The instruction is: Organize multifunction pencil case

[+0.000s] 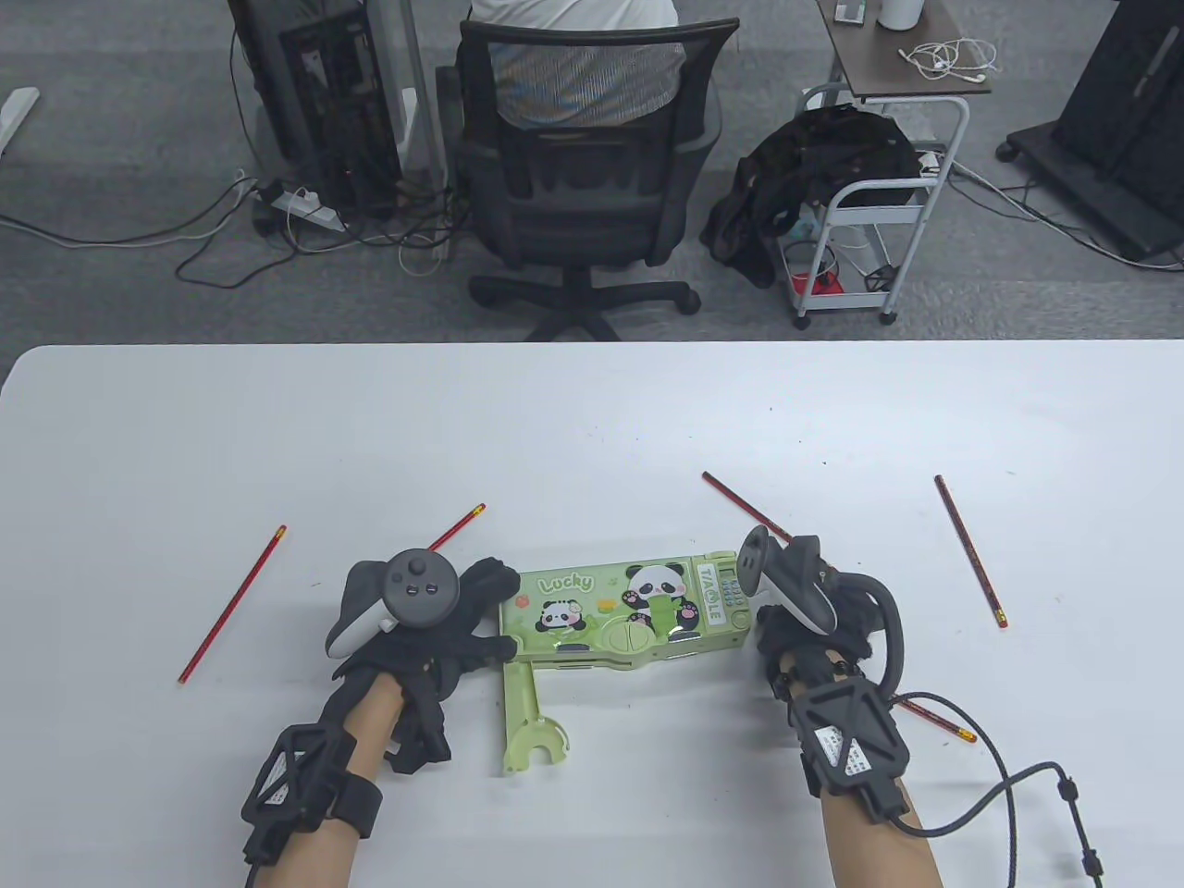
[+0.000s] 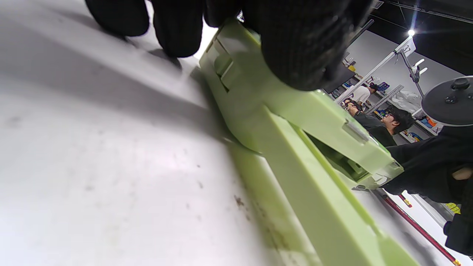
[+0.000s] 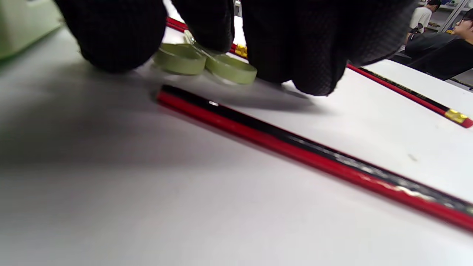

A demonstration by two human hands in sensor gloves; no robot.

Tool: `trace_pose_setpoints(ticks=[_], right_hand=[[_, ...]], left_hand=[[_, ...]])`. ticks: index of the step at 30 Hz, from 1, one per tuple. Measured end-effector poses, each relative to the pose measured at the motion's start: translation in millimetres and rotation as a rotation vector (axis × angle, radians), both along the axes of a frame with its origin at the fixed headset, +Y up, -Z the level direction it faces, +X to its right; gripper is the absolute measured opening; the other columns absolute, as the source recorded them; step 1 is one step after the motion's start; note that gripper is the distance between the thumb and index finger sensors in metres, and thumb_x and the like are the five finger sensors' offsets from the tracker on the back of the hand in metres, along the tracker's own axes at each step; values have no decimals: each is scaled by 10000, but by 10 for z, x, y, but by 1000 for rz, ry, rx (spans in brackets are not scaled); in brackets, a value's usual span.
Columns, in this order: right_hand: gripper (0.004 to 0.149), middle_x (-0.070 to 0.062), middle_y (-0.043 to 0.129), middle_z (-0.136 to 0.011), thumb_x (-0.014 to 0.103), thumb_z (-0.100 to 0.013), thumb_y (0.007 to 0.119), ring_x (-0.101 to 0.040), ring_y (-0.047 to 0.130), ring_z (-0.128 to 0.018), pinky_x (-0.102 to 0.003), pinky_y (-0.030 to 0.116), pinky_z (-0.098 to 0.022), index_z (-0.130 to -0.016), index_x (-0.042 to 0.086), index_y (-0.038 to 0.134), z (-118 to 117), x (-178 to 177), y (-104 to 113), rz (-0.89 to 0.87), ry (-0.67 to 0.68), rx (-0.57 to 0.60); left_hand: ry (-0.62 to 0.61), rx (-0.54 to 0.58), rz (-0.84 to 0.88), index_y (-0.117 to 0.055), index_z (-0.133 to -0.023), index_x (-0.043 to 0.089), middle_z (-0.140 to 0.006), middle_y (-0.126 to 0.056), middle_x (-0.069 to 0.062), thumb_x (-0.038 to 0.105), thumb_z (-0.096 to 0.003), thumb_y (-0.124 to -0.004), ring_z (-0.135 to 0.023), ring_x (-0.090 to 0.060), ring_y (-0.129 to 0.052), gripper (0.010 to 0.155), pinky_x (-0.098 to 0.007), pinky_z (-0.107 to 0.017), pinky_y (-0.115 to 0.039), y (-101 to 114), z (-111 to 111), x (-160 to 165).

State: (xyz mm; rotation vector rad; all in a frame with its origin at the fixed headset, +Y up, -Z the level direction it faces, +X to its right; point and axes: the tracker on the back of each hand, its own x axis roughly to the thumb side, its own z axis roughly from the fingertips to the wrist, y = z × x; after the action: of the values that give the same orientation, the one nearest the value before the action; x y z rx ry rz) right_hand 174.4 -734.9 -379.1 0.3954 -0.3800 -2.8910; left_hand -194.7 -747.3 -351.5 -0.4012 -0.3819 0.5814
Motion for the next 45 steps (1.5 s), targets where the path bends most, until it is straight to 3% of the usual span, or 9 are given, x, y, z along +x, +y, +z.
trace_pose_setpoints(ticks=[16,30,37,41,45], right_hand=[[647,-284,826,-928,424,-463,808,-492,929,-762,-607,792,-592,-1014,96,717,-37,-23,-12,9,36,29],[688,-387,779,-925,400,-478,842,-556,895,-738,-675,757,-590,-1059,88,647,-44,56,3,-101,39,56],[670,-411,722,-942,403,-489,820,-566,866,-738,-691,744,-576,-1065,117,635,67,241,296,-253,34,149],[665,-421,708,-942,402,-498,809,-569,863,-728,-685,749,-566,-1071,121,623,254,266,505,-355,47,216],[671,-433,713,-930,406,-508,798,-570,873,-707,-677,766,-543,-1079,110,608,492,178,552,-460,53,236]], left_hand=[[0,-6,2,-449,-1131,233,-1252,-392,-122,356,-506,-850,-1085,-397,-691,753,-646,-721,-590,-2,-4,-6],[-1,-8,3,-449,-1131,235,-1252,-392,-122,354,-507,-850,-1086,-398,-691,751,-646,-721,-589,-3,-7,-7],[-2,-8,0,-447,-1132,234,-1253,-390,-121,354,-508,-849,-1087,-397,-690,751,-648,-722,-588,-4,-9,-7],[-4,-8,-4,-446,-1132,233,-1253,-389,-123,354,-509,-847,-1088,-395,-690,751,-649,-721,-589,-4,-9,-5],[-3,-7,0,-446,-1132,232,-1252,-389,-126,353,-509,-847,-1087,-400,-689,751,-649,-720,-588,-8,-8,-6]])
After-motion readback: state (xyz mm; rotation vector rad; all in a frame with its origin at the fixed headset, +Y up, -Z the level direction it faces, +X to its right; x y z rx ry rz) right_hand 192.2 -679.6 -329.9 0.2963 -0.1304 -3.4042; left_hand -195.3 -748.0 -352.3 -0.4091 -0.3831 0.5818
